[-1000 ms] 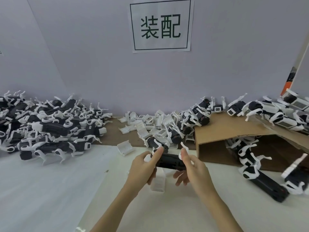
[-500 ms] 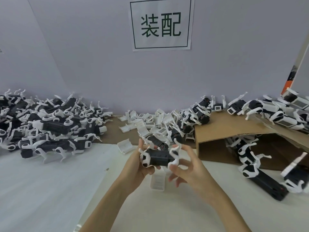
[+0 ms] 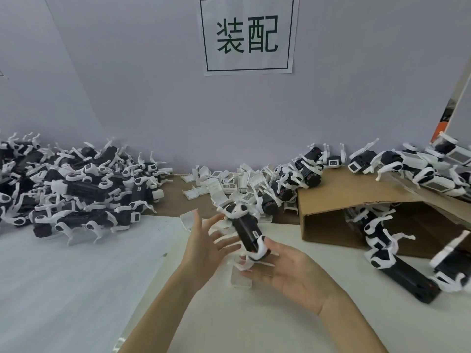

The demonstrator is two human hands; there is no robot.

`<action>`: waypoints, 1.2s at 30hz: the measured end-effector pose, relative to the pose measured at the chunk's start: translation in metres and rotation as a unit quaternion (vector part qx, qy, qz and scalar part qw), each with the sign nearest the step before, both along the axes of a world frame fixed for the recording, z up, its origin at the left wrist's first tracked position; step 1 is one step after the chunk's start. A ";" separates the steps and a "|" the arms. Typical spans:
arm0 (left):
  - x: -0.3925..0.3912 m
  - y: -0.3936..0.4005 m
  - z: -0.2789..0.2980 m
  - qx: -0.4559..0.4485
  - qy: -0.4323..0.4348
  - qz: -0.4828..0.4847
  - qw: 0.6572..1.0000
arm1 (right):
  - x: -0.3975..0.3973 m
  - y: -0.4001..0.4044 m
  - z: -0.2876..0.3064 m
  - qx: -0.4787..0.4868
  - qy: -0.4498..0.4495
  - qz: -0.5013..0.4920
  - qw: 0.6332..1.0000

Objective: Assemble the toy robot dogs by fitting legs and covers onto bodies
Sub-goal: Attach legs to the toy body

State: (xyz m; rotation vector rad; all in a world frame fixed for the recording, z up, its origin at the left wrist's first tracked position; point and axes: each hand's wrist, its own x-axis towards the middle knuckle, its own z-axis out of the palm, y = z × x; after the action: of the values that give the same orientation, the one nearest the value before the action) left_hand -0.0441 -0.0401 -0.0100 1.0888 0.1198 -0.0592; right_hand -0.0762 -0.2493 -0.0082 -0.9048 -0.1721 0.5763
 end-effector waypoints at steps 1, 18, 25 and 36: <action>0.001 0.004 0.000 0.005 -0.010 -0.013 1.000 | 0.001 0.002 -0.001 -0.014 -0.023 -0.002 1.000; -0.007 -0.003 0.009 0.072 -0.141 -0.028 0.987 | -0.003 0.013 0.001 -0.239 -0.247 -0.219 0.913; -0.008 -0.002 0.007 0.139 -0.108 -0.048 0.983 | -0.003 0.008 0.002 -0.248 -0.238 -0.246 0.906; -0.010 0.021 0.010 0.288 -0.256 -0.113 0.916 | 0.000 -0.016 0.002 -0.324 -0.351 -0.147 0.866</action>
State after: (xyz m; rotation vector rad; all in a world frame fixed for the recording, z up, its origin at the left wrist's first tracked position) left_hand -0.0541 -0.0187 0.0000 1.6710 -0.4949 0.0607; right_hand -0.0763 -0.2656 -0.0063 -1.7480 -0.5066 -0.0300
